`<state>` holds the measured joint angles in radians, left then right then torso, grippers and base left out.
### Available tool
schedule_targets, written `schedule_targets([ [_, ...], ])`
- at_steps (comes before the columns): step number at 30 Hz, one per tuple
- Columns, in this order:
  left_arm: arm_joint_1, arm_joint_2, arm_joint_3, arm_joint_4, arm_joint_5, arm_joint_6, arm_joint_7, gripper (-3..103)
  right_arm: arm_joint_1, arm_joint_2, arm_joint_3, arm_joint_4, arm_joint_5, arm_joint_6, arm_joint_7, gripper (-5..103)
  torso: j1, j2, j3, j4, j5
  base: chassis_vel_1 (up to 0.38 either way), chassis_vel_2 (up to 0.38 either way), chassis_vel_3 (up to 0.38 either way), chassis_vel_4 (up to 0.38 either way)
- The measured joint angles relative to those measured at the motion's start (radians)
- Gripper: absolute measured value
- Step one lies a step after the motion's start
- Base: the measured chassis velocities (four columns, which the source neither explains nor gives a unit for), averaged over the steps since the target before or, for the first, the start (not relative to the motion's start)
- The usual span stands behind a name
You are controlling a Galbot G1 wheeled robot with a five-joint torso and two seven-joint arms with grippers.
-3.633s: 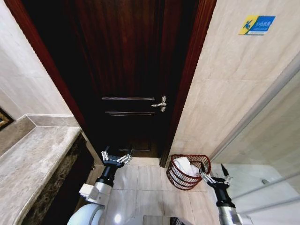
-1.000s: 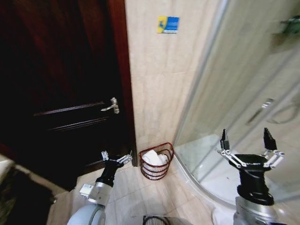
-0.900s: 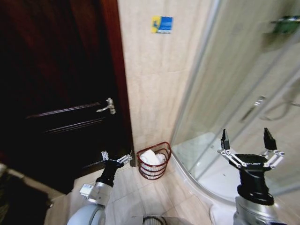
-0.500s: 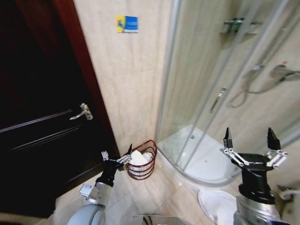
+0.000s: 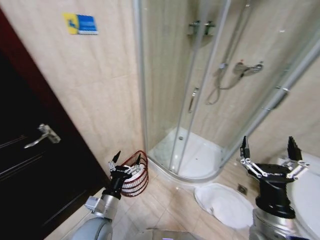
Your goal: Discard the used towel into the hamper.
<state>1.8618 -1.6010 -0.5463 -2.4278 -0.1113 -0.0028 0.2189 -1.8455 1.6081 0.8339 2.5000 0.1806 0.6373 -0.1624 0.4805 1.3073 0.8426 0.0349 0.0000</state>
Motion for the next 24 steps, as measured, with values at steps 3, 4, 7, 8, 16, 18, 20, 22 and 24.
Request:
schedule_targets([
  [3, 0.000, 0.000, 0.000, 0.000, 0.000, 0.000, 0.000, 100, 0.001, 0.000, -0.001, 0.000, 0.000, 0.000, 0.001, 100, 0.000, 0.000, 0.000, 0.0000, 0.0001, -0.120, -0.136, -0.134, -0.128],
  [4, 0.000, 0.000, 0.000, 0.000, 0.000, 0.000, 0.000, 100, 0.001, 0.000, -0.001, 0.000, 0.000, 0.000, 0.001, 100, 0.000, 0.000, 0.000, 0.0000, -0.0001, -0.127, -0.128, -0.109, -0.123],
  [7, 0.000, 0.000, 0.000, 0.000, 0.000, 0.000, 0.000, 100, 0.001, 0.000, -0.001, 0.000, 0.000, 0.000, 0.003, 100, 0.000, 0.000, 0.000, 0.0001, 0.0000, -0.128, -0.123, -0.122, -0.133],
  [8, 0.000, 0.000, 0.000, 0.000, 0.000, 0.000, 0.000, 100, 0.001, 0.000, -0.001, 0.000, 0.000, 0.000, 0.004, 100, 0.000, 0.000, 0.000, 0.0001, 0.0000, -0.115, -0.115, -0.118, -0.131],
  [16, 0.000, 0.000, 0.000, 0.000, 0.000, 0.000, 0.000, 100, -0.006, 0.000, -0.005, 0.000, 0.000, 0.002, 0.004, 100, 0.000, 0.000, 0.000, -0.0003, 0.0000, -0.108, -0.117, -0.100, -0.105],
  [18, 0.000, 0.000, 0.000, 0.000, 0.000, 0.000, 0.000, 100, -0.008, 0.000, -0.006, 0.000, 0.000, 0.005, 0.002, 100, 0.000, 0.000, 0.000, 0.0001, 0.0000, -0.018, -0.031, -0.026, 0.001],
  [20, 0.000, 0.000, 0.000, 0.000, 0.000, 0.000, 0.000, 100, -0.009, 0.000, -0.006, 0.000, 0.000, 0.008, 0.001, 100, 0.000, 0.000, 0.000, 0.0002, -0.0001, -0.032, -0.036, 0.056, 0.048],
  [22, 0.000, 0.000, 0.000, 0.000, 0.000, 0.000, 0.000, 100, -0.012, 0.000, -0.006, 0.000, 0.001, 0.015, 0.000, 100, 0.000, 0.000, 0.000, 0.0004, -0.0001, -0.042, -0.037, 0.063, 0.063],
  [24, 0.000, 0.000, 0.000, 0.000, 0.000, 0.000, 0.000, 100, -0.016, 0.000, -0.005, 0.000, 0.002, 0.021, 0.000, 100, 0.000, 0.000, 0.000, 0.0002, -0.0003, -0.088, -0.090, 0.078, 0.088],
])
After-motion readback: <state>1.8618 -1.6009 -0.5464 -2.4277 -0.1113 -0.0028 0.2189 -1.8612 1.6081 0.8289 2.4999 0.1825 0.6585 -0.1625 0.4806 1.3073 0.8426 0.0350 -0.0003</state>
